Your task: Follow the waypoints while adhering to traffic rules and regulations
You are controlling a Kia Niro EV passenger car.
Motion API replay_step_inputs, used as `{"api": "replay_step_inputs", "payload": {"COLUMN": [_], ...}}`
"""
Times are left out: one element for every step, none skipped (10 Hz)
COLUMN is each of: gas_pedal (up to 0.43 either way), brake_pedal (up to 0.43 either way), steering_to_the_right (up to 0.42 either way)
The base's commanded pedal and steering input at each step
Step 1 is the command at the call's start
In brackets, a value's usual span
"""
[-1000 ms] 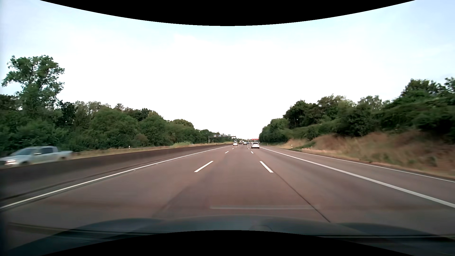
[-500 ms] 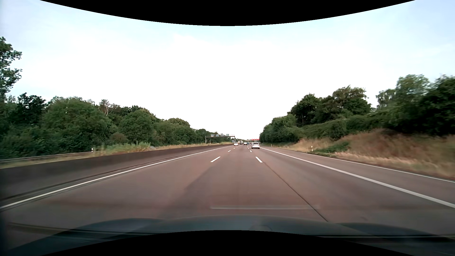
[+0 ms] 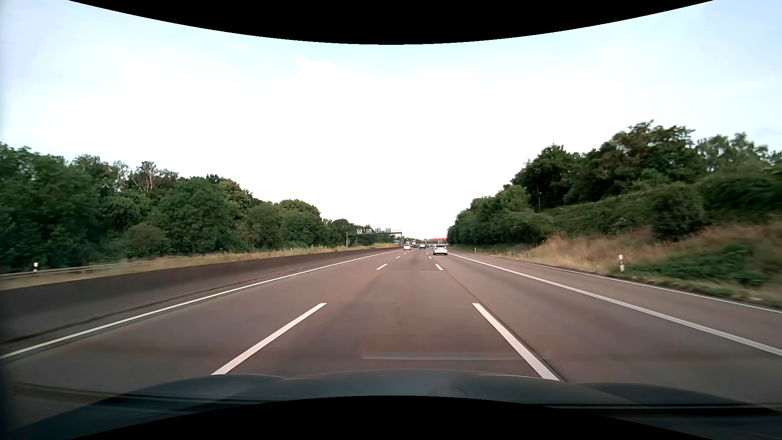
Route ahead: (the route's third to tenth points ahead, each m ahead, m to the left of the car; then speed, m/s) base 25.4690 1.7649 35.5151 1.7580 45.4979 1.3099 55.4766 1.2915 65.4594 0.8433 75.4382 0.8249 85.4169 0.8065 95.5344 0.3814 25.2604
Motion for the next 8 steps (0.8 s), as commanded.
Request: {"api": "replay_step_inputs", "payload": {"gas_pedal": [0.189, 0.189, 0.189, 0.189, 0.189, 0.189, 0.189, 0.177], "brake_pedal": [0.0, 0.0, 0.0, 0.0, 0.0, 0.0, 0.0, 0.0], "steering_to_the_right": [-0.002, -0.002, -0.002, -0.002, -0.002, -0.002, -0.002, -0.002]}}
